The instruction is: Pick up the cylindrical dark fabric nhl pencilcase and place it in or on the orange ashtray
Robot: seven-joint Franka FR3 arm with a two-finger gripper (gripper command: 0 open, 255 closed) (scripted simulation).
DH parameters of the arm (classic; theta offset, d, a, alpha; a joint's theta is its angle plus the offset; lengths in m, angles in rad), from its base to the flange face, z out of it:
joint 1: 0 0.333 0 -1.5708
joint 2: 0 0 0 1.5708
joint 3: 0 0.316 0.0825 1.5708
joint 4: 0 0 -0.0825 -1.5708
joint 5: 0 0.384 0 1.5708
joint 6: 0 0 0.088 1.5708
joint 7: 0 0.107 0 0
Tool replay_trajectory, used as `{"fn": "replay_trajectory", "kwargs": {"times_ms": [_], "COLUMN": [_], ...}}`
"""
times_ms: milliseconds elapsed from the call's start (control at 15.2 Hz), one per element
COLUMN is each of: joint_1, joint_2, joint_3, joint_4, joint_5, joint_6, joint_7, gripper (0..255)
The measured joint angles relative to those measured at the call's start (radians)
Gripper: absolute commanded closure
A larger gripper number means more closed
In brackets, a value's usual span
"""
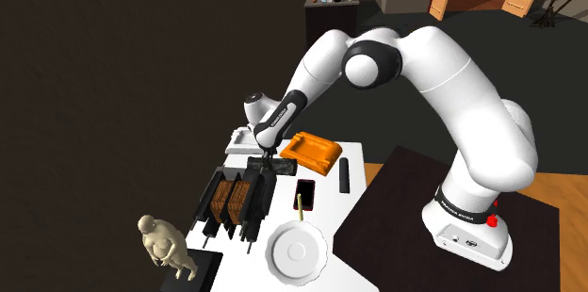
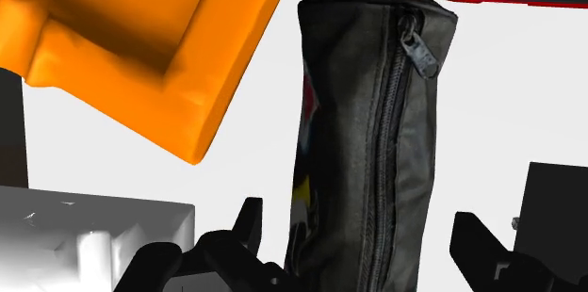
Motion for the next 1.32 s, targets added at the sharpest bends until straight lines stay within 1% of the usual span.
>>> {"fn": "replay_trajectory", "kwargs": {"times_ms": [66, 132, 858, 1320], "joint_1": [0.000, 0.001, 0.003, -0.003], "joint_2": [0.002, 0.003, 0.001, -0.073], "joint_3": [0.000, -0.001, 0.002, 0.011], "joint_4": [0.003, 0.004, 0.000, -0.036], "joint_5": [0.000, 0.000, 0.001, 0.008], "joint_6": [-0.001, -0.002, -0.007, -0.051], "joint_7": [0.000, 0.000, 0.000, -0.008], "gripper": [0, 255, 255, 255]}}
